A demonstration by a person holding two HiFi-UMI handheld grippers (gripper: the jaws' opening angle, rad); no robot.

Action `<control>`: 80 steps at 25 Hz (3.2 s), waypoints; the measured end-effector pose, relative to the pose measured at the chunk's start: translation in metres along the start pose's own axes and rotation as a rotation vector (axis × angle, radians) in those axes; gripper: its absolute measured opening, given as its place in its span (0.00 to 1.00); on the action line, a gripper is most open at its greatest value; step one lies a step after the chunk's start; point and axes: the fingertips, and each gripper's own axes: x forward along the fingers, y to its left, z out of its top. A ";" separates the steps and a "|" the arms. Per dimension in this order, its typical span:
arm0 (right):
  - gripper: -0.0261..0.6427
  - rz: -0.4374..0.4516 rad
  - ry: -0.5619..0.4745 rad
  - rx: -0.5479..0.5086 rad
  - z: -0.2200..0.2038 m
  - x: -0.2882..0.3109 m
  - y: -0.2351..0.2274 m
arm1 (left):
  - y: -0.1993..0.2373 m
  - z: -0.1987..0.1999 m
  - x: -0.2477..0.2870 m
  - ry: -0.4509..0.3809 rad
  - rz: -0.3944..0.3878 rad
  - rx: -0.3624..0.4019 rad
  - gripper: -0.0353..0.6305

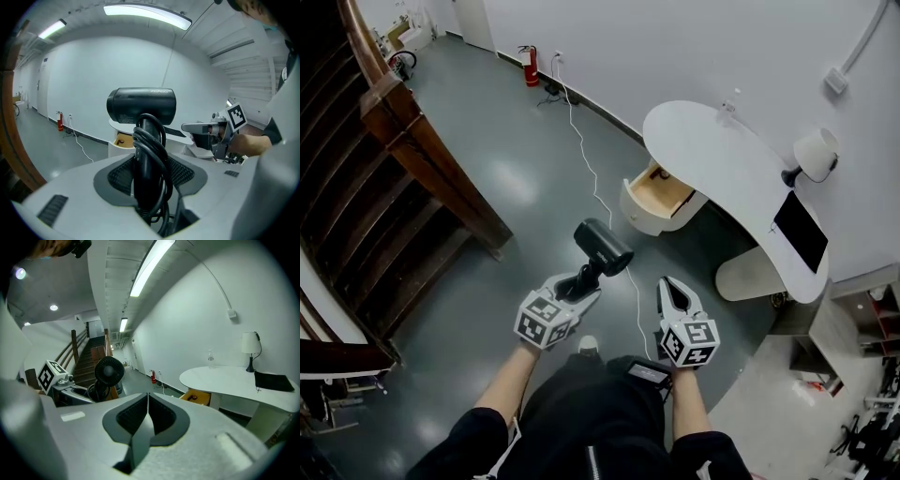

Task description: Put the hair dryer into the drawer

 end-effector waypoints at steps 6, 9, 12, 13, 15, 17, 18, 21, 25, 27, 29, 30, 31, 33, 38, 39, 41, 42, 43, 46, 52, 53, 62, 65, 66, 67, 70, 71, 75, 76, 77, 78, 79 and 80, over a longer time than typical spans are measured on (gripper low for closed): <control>0.05 -0.028 -0.005 0.005 0.006 0.013 -0.007 | 0.017 0.004 0.010 0.012 -0.020 0.002 0.37; 0.05 -0.037 -0.003 -0.003 0.006 0.014 -0.016 | 0.015 0.007 0.024 0.026 -0.047 0.000 0.37; 0.05 -0.058 -0.009 0.009 0.008 0.015 -0.032 | 0.009 0.011 0.039 0.045 -0.073 0.033 0.37; 0.05 -0.066 -0.014 0.017 0.008 0.016 -0.038 | 0.009 0.014 0.044 0.050 -0.079 0.043 0.37; 0.05 -0.078 -0.023 0.033 0.010 0.019 -0.051 | 0.008 0.020 0.056 0.055 -0.091 0.053 0.37; 0.05 -0.081 -0.027 0.037 0.013 0.026 -0.063 | 0.008 0.029 0.069 0.055 -0.109 0.055 0.37; 0.05 -0.082 -0.026 0.035 0.015 0.030 -0.070 | 0.008 0.034 0.076 0.053 -0.120 0.054 0.37; 0.05 -0.086 -0.031 0.037 0.025 0.046 -0.093 | 0.014 0.049 0.098 0.063 -0.133 0.072 0.37; 0.05 -0.091 -0.043 0.047 0.044 0.069 -0.132 | 0.029 0.073 0.135 0.080 -0.128 0.099 0.37; 0.05 -0.087 -0.040 0.055 0.052 0.083 -0.150 | 0.036 0.087 0.153 0.078 -0.126 0.092 0.37; 0.05 -0.076 -0.040 0.058 0.063 0.096 -0.165 | 0.042 0.100 0.170 0.075 -0.125 0.077 0.37; 0.05 -0.069 -0.039 0.056 0.068 0.103 -0.172 | 0.046 0.107 0.178 0.073 -0.124 0.069 0.37; 0.05 -0.062 -0.038 0.055 0.073 0.110 -0.179 | 0.049 0.113 0.186 0.072 -0.120 0.062 0.37; 0.05 -0.048 -0.036 0.055 0.084 0.122 -0.192 | 0.057 0.123 0.201 0.073 -0.111 0.051 0.37; 0.05 -0.019 -0.030 0.059 0.100 0.144 -0.216 | 0.069 0.129 0.225 0.090 -0.099 0.003 0.37; 0.05 -0.016 -0.027 0.060 0.101 0.148 -0.220 | 0.070 0.130 0.229 0.094 -0.098 0.000 0.37; 0.05 -0.013 -0.019 0.066 0.102 0.155 -0.227 | 0.074 0.131 0.235 0.103 -0.098 -0.004 0.37; 0.05 -0.013 -0.015 0.071 0.102 0.157 -0.230 | 0.076 0.132 0.238 0.109 -0.099 -0.004 0.37; 0.05 -0.016 -0.010 0.075 0.102 0.160 -0.232 | 0.078 0.133 0.241 0.114 -0.101 -0.003 0.37; 0.05 -0.036 0.011 0.051 0.102 0.169 -0.234 | 0.088 0.138 0.248 0.125 -0.113 0.000 0.37; 0.05 -0.096 0.011 0.084 0.105 0.186 -0.234 | 0.113 0.145 0.261 0.177 -0.177 0.070 0.37; 0.05 -0.113 0.008 0.087 0.106 0.188 -0.235 | 0.117 0.146 0.264 0.189 -0.193 0.091 0.37; 0.05 -0.286 0.007 0.155 0.102 0.207 -0.239 | 0.156 0.152 0.286 0.291 -0.344 0.304 0.37; 0.05 -0.341 0.007 0.170 0.098 0.212 -0.236 | 0.169 0.153 0.292 0.313 -0.403 0.380 0.37; 0.05 -0.358 0.004 0.172 0.098 0.214 -0.234 | 0.173 0.152 0.294 0.323 -0.422 0.405 0.37; 0.05 -0.373 -0.001 0.176 0.098 0.216 -0.233 | 0.176 0.152 0.296 0.333 -0.440 0.430 0.37; 0.05 -0.406 -0.012 0.198 0.098 0.219 -0.233 | 0.181 0.152 0.303 0.360 -0.480 0.498 0.37; 0.05 -0.415 -0.010 0.202 0.098 0.220 -0.234 | 0.182 0.152 0.306 0.368 -0.492 0.517 0.37; 0.05 -0.436 0.002 0.212 0.095 0.222 -0.237 | 0.186 0.150 0.317 0.401 -0.542 0.611 0.37; 0.05 -0.440 0.005 0.214 0.094 0.223 -0.239 | 0.188 0.149 0.321 0.412 -0.552 0.640 0.37; 0.05 -0.444 0.008 0.217 0.093 0.223 -0.241 | 0.189 0.148 0.325 0.424 -0.560 0.670 0.37; 0.05 -0.448 0.011 0.220 0.092 0.223 -0.244 | 0.189 0.147 0.330 0.436 -0.567 0.698 0.37; 0.05 -0.452 0.015 0.225 0.090 0.223 -0.247 | 0.189 0.145 0.334 0.449 -0.574 0.725 0.37; 0.05 -0.456 0.018 0.232 0.087 0.224 -0.250 | 0.189 0.142 0.338 0.463 -0.581 0.752 0.37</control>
